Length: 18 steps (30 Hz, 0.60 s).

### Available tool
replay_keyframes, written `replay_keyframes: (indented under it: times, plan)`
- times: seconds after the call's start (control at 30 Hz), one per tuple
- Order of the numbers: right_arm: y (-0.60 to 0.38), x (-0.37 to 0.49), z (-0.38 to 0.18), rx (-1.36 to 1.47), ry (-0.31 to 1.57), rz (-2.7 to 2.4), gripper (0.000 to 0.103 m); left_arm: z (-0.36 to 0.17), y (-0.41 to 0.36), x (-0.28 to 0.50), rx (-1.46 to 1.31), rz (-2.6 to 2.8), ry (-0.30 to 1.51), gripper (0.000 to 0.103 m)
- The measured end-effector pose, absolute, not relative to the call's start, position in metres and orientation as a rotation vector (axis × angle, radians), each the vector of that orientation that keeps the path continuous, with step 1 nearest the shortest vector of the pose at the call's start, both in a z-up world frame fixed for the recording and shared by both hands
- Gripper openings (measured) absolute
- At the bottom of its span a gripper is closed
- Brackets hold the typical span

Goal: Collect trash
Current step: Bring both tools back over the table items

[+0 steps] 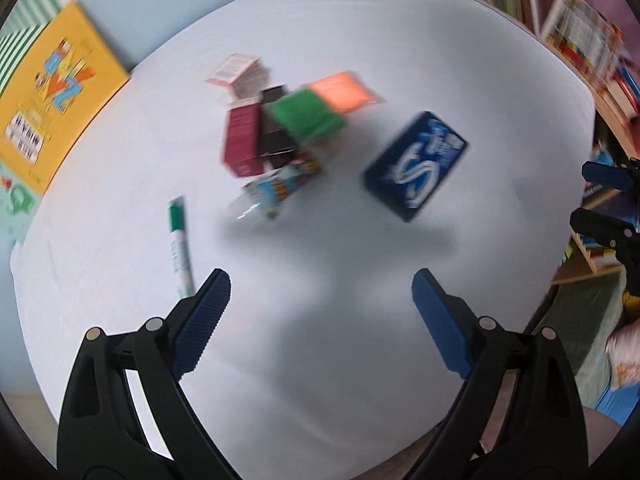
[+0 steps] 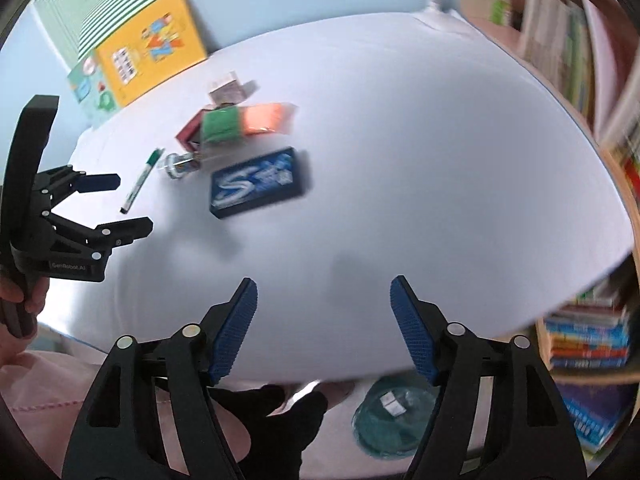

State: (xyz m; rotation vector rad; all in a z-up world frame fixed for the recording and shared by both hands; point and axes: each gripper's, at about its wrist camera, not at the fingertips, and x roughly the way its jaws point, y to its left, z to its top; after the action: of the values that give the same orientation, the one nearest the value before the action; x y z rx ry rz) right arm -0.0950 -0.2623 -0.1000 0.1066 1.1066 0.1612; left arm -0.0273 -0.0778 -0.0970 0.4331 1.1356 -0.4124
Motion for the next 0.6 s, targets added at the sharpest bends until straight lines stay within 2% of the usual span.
replay_keyframes:
  times: [0.23,0.3,0.6]
  plan:
    - [-0.237,-0.064,-0.102,0.025,1.125,0.231,0.073,-0.102,-0.046,-0.018,0.375,-0.345,1.151,0.091]
    - [-0.231,-0.058,-0.102,0.005,1.127,0.247,0.077,-0.103,-0.039,-0.016,0.362,-0.333,1.158,0.091]
    - [-0.202,-0.027,-0.104,-0.093,1.144,0.337,0.077,-0.105,-0.012,-0.001,0.308,-0.273,1.178,0.092]
